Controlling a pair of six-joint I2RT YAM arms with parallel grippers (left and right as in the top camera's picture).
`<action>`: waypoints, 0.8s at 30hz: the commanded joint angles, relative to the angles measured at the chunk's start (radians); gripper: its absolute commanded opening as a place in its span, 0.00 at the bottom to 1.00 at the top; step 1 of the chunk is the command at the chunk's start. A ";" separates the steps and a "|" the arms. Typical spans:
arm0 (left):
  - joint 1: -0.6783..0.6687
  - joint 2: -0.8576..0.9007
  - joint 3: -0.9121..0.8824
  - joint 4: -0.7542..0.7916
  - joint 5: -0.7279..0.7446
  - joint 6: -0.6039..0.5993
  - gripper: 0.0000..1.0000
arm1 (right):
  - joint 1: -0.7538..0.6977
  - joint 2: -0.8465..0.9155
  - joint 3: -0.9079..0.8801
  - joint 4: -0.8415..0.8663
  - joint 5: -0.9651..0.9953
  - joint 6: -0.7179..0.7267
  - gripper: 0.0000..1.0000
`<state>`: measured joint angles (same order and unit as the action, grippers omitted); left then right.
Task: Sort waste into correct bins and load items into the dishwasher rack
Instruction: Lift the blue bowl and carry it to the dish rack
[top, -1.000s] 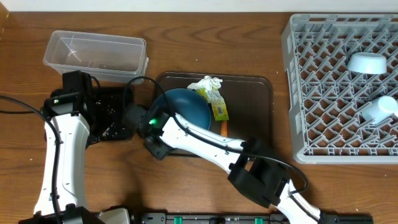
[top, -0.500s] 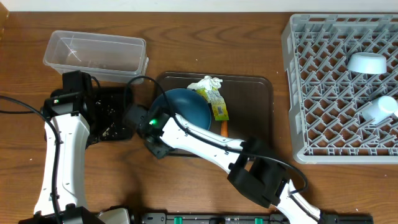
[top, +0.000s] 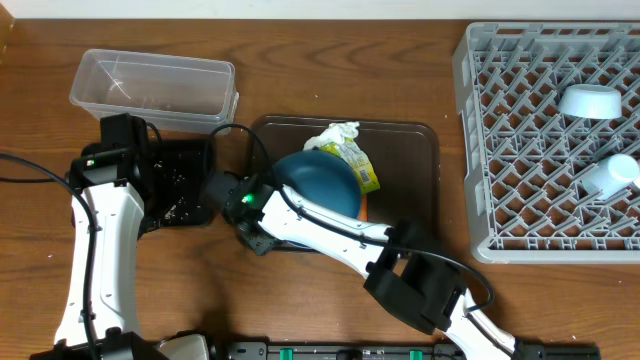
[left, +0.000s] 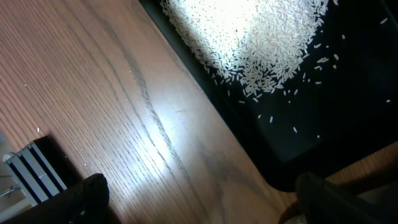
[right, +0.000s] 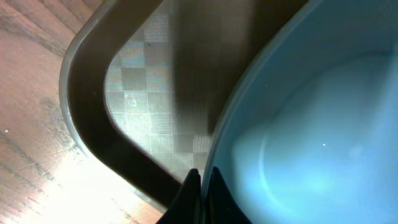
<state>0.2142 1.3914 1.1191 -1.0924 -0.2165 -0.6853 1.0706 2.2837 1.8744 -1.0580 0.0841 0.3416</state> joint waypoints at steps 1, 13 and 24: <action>0.005 0.000 0.014 -0.003 -0.013 -0.016 0.99 | 0.000 0.010 -0.003 0.006 -0.032 0.022 0.01; 0.005 0.000 0.014 -0.003 -0.013 -0.016 0.99 | -0.064 -0.048 0.134 -0.048 -0.052 0.047 0.01; 0.005 0.000 0.014 -0.003 -0.013 -0.016 0.99 | -0.346 -0.328 0.205 -0.072 -0.269 0.016 0.01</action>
<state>0.2142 1.3914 1.1191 -1.0924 -0.2165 -0.6853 0.8089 2.0644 2.0434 -1.1305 -0.0807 0.3744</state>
